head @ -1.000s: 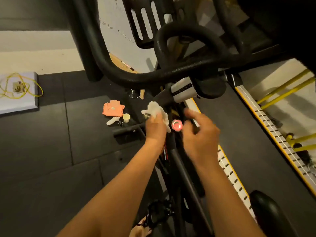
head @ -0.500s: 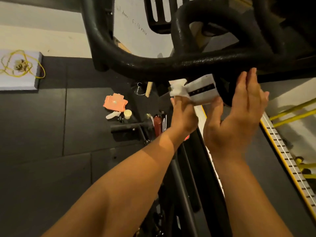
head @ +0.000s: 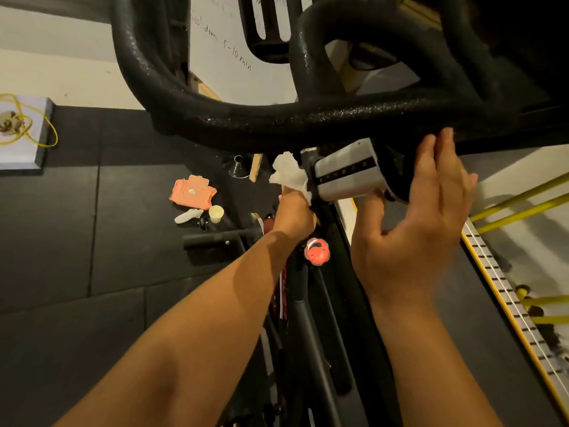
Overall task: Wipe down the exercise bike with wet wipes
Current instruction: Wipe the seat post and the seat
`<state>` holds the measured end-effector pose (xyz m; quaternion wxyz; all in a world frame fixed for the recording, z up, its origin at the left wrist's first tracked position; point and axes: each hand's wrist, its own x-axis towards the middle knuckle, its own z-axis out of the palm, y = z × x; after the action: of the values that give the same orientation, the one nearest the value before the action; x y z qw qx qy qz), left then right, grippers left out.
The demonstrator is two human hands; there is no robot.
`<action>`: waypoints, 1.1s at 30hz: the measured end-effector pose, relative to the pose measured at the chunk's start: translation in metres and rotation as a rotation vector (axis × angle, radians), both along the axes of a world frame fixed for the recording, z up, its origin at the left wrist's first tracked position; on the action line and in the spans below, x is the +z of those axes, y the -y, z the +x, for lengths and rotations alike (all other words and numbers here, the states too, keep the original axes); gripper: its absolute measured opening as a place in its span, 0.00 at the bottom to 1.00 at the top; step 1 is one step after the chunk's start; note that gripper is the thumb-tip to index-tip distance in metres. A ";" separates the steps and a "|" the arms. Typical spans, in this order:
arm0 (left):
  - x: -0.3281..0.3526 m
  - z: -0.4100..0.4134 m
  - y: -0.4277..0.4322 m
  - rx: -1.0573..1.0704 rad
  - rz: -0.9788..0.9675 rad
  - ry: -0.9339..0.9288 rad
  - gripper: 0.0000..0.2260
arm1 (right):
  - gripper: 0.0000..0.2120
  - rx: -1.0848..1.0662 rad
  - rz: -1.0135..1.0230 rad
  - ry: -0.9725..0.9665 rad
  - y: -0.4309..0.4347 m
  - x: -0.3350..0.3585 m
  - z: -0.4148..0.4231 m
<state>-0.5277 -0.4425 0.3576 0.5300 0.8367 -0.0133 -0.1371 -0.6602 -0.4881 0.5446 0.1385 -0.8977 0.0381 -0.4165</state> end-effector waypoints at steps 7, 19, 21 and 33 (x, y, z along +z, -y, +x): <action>-0.005 -0.012 -0.045 0.239 -0.019 -0.099 0.21 | 0.28 0.001 0.018 0.012 0.000 0.000 0.001; 0.005 -0.025 -0.010 0.098 -0.221 -0.050 0.32 | 0.27 0.001 0.007 0.063 0.001 -0.006 0.005; 0.002 -0.007 -0.018 0.109 -0.221 -0.183 0.32 | 0.27 0.006 0.006 0.069 0.001 -0.006 0.005; 0.037 -0.050 -0.005 0.060 -0.233 0.174 0.41 | 0.28 0.011 -0.003 0.050 0.000 -0.005 0.006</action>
<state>-0.5774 -0.4373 0.3949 0.6240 0.7784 -0.0502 -0.0459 -0.6546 -0.4883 0.5392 0.1402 -0.8876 0.0288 -0.4379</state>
